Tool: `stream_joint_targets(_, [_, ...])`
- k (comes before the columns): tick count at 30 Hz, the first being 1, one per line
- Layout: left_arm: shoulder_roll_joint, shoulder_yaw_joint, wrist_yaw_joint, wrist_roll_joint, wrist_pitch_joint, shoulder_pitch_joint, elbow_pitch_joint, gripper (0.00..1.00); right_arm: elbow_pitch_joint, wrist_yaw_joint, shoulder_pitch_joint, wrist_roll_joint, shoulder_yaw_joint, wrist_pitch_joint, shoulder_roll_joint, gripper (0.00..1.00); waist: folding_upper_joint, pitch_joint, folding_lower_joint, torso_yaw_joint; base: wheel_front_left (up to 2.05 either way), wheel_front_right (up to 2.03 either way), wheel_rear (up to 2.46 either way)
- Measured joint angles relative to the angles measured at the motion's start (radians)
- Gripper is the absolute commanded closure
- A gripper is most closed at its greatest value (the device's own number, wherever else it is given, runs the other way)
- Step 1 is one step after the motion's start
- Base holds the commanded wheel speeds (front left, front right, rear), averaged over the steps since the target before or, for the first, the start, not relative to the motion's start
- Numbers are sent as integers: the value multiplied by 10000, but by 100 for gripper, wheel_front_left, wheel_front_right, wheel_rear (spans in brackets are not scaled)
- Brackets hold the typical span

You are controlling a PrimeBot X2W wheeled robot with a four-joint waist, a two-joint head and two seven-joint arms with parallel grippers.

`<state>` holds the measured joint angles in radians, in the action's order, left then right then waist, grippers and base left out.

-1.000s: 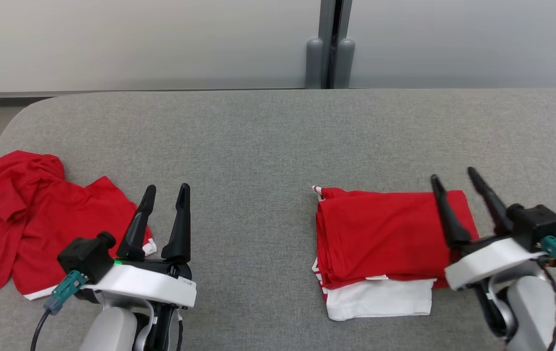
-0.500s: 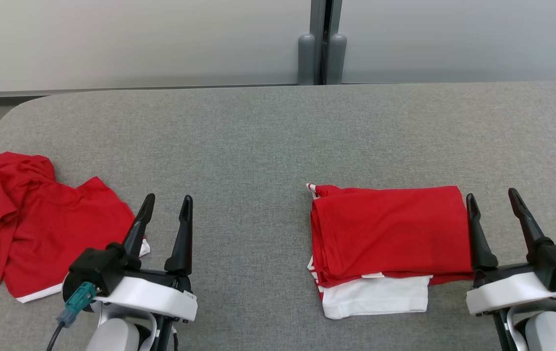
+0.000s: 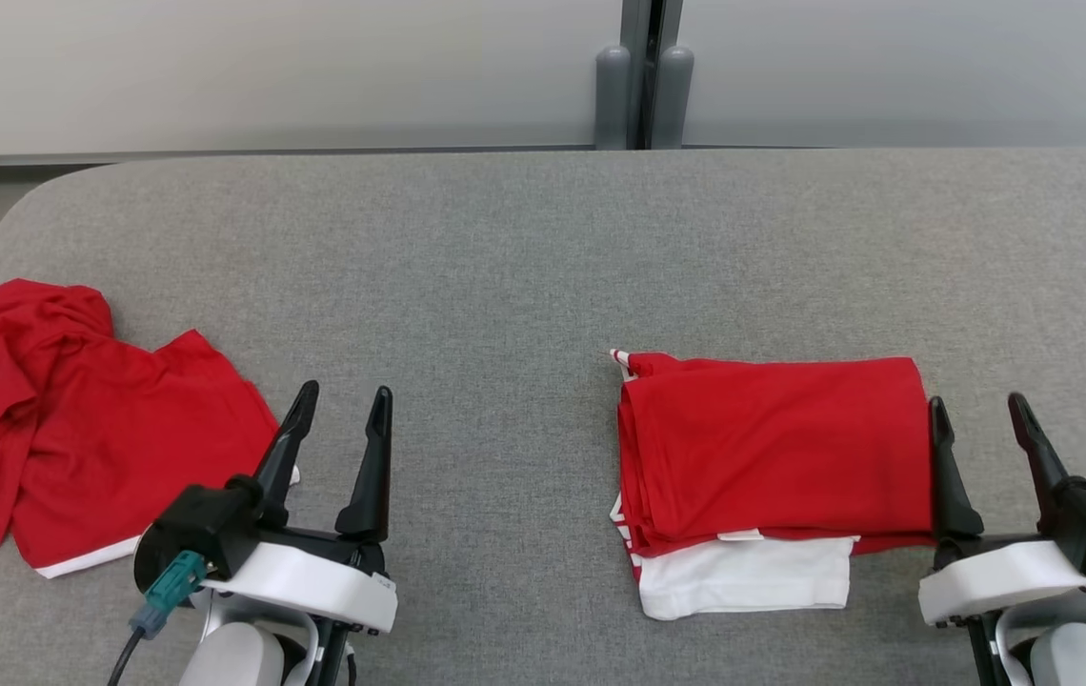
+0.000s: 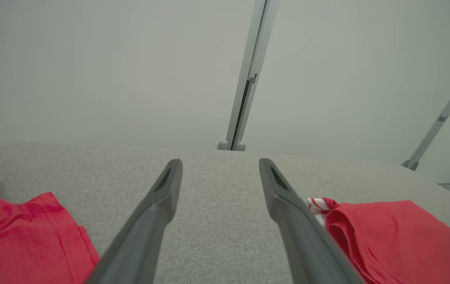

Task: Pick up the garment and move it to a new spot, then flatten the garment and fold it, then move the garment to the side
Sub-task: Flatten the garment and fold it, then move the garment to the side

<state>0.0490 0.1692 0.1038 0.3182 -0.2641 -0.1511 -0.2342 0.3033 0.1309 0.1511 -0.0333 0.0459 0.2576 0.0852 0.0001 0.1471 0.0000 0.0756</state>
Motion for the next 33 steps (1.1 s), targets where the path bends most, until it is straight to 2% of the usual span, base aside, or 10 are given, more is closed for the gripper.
stream_joint_targets(3, [-4,92,-4,-77,0,-48,-52,0,642,0,82,-445,201,-207,-111,0,0,148,0,35,0,0,0])
stream_joint_targets(11, [-2,249,6,-86,0,-327,-161,0,2069,0,680,-709,598,-385,-240,0,0,583,0,199,0,0,0])
stream_joint_targets(18, [-2,278,17,-88,0,-458,-203,0,3214,0,1087,-1007,267,-504,-290,0,0,815,0,338,0,0,0])
stream_joint_targets(19, [-2,280,19,-88,0,-479,-205,0,3344,0,1153,-1034,228,-497,-284,24,0,830,0,346,0,0,0])
stream_joint_targets(20, [-4,282,19,-88,0,-503,-211,0,3440,0,1216,-1045,190,-489,-267,71,0,838,-1,349,0,0,0])
stream_joint_targets(21, [-2,276,19,-90,0,-527,-213,0,3545,0,1279,-1047,132,-451,-253,100,0,842,0,345,0,0,0])
stream_joint_targets(26, [2,211,17,-111,-2,-539,-151,0,3628,12,1520,-746,-251,-203,-27,100,0,828,0,167,0,0,0])
stream_joint_targets(33, [0,420,58,-305,-2,-678,178,0,2838,12,2098,284,-965,-10,1009,100,0,864,0,-466,0,0,0])
